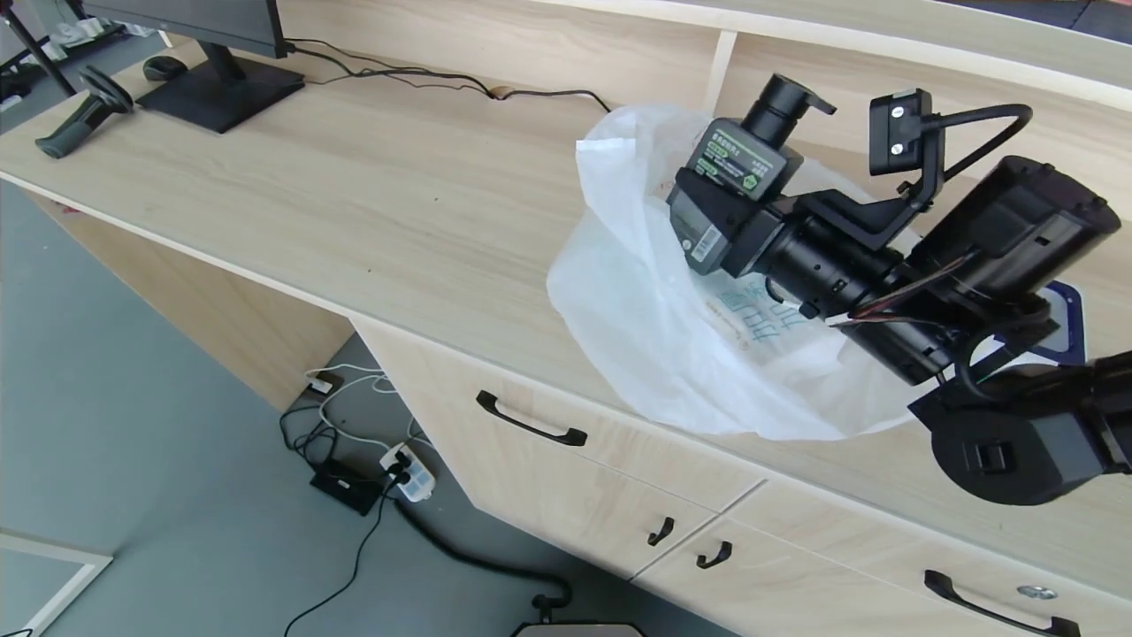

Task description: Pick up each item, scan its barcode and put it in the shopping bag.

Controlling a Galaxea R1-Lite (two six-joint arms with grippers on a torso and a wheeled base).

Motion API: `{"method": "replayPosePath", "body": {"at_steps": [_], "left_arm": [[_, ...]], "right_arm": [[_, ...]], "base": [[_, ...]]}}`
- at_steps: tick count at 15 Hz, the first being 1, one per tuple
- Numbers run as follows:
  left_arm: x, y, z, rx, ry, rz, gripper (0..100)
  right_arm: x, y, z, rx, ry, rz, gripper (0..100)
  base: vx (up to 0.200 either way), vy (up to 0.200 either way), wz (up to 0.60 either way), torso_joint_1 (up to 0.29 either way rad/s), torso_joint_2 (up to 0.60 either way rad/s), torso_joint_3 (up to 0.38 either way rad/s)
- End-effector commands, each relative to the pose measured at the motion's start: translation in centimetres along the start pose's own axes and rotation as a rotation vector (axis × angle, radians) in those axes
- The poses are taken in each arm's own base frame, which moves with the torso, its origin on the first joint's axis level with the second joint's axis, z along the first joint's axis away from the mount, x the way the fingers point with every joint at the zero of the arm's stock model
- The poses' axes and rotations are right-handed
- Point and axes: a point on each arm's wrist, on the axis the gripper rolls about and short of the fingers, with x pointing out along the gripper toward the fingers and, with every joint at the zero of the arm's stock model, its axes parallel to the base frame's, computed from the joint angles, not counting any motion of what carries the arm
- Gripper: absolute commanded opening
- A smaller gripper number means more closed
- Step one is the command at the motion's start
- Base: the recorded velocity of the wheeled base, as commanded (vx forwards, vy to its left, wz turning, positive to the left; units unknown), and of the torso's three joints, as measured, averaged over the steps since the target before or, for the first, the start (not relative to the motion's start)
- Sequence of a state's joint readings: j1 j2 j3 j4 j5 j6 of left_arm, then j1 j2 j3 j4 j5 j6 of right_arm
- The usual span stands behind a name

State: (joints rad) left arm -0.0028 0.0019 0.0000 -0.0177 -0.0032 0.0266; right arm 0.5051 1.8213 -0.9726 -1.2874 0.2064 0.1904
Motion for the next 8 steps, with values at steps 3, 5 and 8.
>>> {"method": "replayPosePath", "body": {"at_steps": [3,5,8], "left_arm": [[0.0,0.0,0.0,0.001,-0.001,0.001,100],[0.0,0.0,0.0,-0.002,-0.001,0.0,100],[0.0,0.0,0.1,-0.005,-0.006,0.001,100]], "right_arm": [[-0.2,2.4,0.1,0.284,-0.01,-0.015,0],[-1.0,1.9,-2.9,0.32,0.085,-0.068,0],[-0.5,1.6,-4.1,0.324,0.097,-0.095,0]], "base": [[0.0,0.0,0.0,0.0,0.0,0.0],[0.0,0.0,0.0,0.0,0.0,0.0],[0.0,0.0,0.0,0.0,0.0,0.0]]}}
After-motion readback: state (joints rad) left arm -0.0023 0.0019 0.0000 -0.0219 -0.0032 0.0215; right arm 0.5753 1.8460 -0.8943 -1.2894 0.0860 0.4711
